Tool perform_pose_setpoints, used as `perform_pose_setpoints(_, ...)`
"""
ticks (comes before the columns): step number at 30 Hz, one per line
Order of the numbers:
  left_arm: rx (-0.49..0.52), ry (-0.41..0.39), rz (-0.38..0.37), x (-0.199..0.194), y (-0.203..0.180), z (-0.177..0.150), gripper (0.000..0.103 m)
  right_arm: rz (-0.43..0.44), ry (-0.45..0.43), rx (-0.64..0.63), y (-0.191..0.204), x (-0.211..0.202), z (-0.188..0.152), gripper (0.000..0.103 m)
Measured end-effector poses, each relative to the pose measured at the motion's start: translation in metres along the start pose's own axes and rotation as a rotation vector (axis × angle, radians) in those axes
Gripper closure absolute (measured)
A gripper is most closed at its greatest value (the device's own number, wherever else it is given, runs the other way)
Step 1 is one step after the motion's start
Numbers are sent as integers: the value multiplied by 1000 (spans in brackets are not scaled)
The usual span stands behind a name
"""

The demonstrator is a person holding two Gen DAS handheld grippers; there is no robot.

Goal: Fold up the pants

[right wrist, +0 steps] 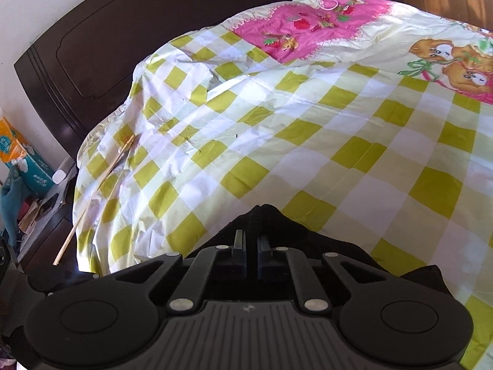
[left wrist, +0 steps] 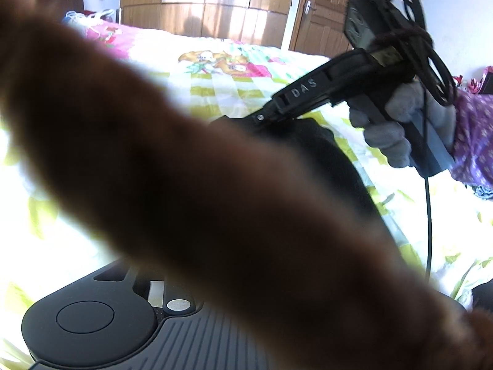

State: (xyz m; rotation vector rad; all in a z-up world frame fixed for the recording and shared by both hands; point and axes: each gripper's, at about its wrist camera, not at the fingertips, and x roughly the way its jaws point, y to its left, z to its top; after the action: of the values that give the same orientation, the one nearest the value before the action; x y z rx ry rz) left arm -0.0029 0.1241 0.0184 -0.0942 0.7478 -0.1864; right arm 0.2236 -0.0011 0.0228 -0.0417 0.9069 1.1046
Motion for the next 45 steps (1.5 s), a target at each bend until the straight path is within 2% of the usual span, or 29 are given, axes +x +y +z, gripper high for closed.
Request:
perform_pose_setpoints(7, -27, -101, -36, -36, -1, 5, 88, -39, -110, -23, 34, -34, 19, 80)
perform_pose_setpoints(11, -72, -170, -5, -54, 17, 4, 88, -30, -130, -20, 50, -9, 29, 80)
perform_pose_setpoints(13, -106, -137, 35, -44, 31, -2, 88, -53, -82, -21, 50, 30, 27, 80)
perform_pose_setpoints(15, -143, -70, 38, -26, 45, -10, 88, -137, -17, -53, 43, 70, 14, 80)
perform_pose_setpoints(16, -142, -60, 44, -20, 47, -13, 88, -153, 7, -54, 37, 83, 7, 80)
perform_pose_setpoints(18, -111, -45, 63, -12, 46, -14, 87, -157, -14, -39, 28, 88, -2, 82)
perform_pose_setpoints(22, -90, -34, 53, -7, 51, -8, 83, -146, -52, 77, 15, 63, 8, 76)
perform_pose_setpoints(25, -60, -39, 36, -18, 54, -7, 78, -180, -141, 72, 18, 25, 12, 74)
perform_pose_setpoints(27, -39, -47, 59, -30, 54, -7, 77, -228, -207, 74, 17, -4, 10, 74)
perform_pose_setpoints(29, -24, -66, 99, -38, 55, -3, 77, -253, -223, 72, 16, -23, 2, 74)
perform_pose_setpoints(31, -7, -95, 124, -42, 52, 5, 78, -278, -215, 45, 18, -34, -13, 74)
perform_pose_setpoints(33, 25, -123, 121, -39, 43, 17, 78, -340, -172, 56, 10, -32, -30, 74)
perform_pose_setpoints(35, 76, -123, 105, -24, 29, 27, 78, -422, -131, 152, -12, -23, -46, 74)
perform_pose_setpoints(37, 103, -68, 107, 5, 24, 29, 77, -484, -88, 245, -38, -12, -63, 77)
perform_pose_setpoints(39, 107, 16, 107, 36, 27, 20, 76, -469, -134, 278, -39, -26, -68, 80)
perform_pose_setpoints(40, 107, 26, 117, 41, 28, 18, 76, -465, -159, 289, -36, -37, -68, 78)
perform_pose_setpoints(41, 111, 22, 124, 37, 27, 18, 76, -460, -184, 301, -31, -51, -71, 71)
perform_pose_setpoints(43, 126, -13, 109, 19, 26, 21, 76, -420, -219, 335, -26, -75, -84, 67)
perform_pose_setpoints(45, 130, -30, 110, 5, 30, 23, 68, -351, -206, 392, -26, -84, -98, 57)
